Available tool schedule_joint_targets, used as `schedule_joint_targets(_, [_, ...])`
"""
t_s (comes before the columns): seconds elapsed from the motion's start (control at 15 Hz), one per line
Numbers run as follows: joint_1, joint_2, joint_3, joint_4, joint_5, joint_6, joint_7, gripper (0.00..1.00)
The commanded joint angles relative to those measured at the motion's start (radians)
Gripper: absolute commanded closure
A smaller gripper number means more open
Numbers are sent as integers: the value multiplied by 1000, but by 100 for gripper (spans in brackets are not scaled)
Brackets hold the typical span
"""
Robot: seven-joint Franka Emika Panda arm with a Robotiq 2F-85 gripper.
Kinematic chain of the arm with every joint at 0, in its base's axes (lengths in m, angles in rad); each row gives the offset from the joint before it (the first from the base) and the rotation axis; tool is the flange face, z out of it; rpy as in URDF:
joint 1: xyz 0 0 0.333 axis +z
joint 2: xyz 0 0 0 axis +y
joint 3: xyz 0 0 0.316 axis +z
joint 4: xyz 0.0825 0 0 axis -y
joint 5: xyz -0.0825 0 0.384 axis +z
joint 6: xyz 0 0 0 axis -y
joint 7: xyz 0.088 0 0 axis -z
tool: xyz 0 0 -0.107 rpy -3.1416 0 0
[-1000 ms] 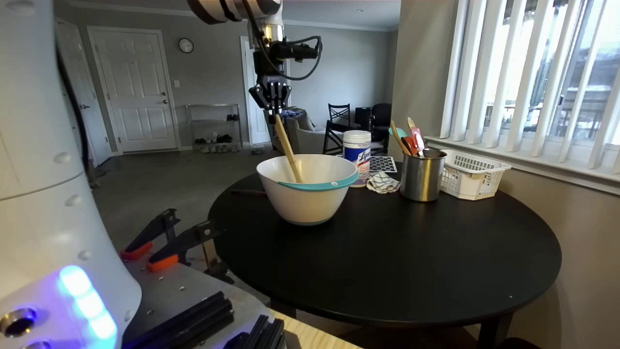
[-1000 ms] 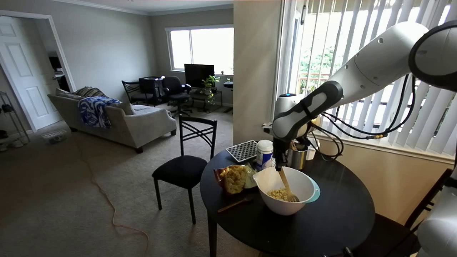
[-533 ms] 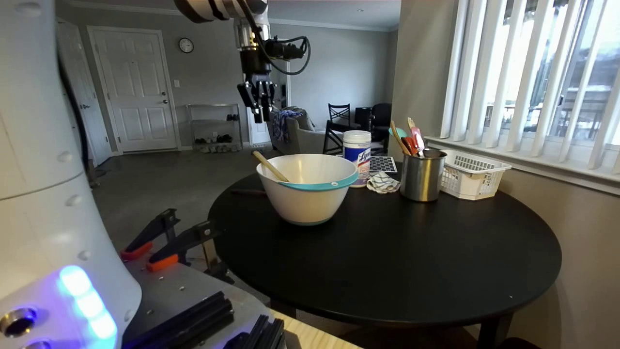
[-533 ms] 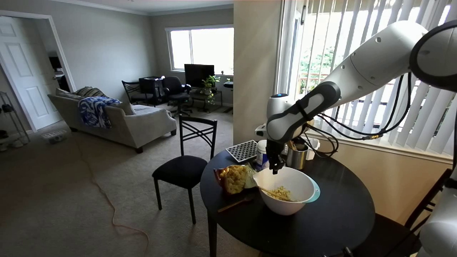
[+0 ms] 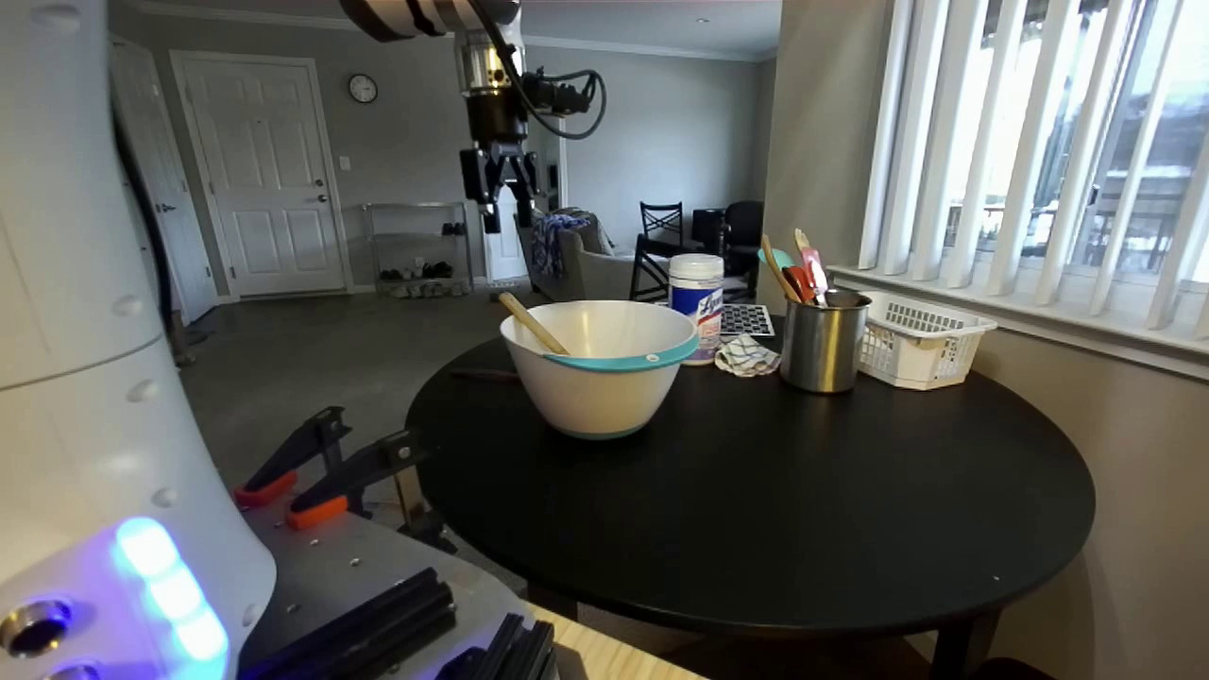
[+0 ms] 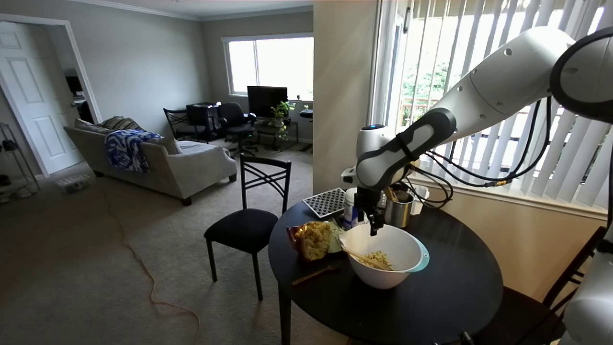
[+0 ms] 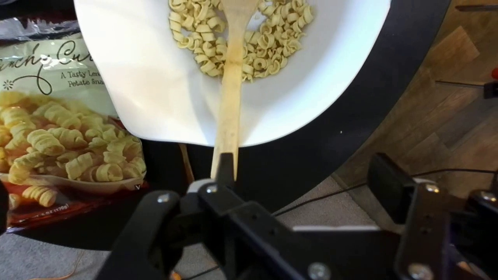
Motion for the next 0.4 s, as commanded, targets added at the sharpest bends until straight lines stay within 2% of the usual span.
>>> schedule_joint_targets(0.0, [2, 0, -3, 2, 1, -3, -1, 7])
schedule_joint_targets(0.07, [2, 0, -4, 2, 1, -4, -2, 3])
schedule_joint_targets(0.33, [2, 0, -4, 2, 1, -4, -2, 2])
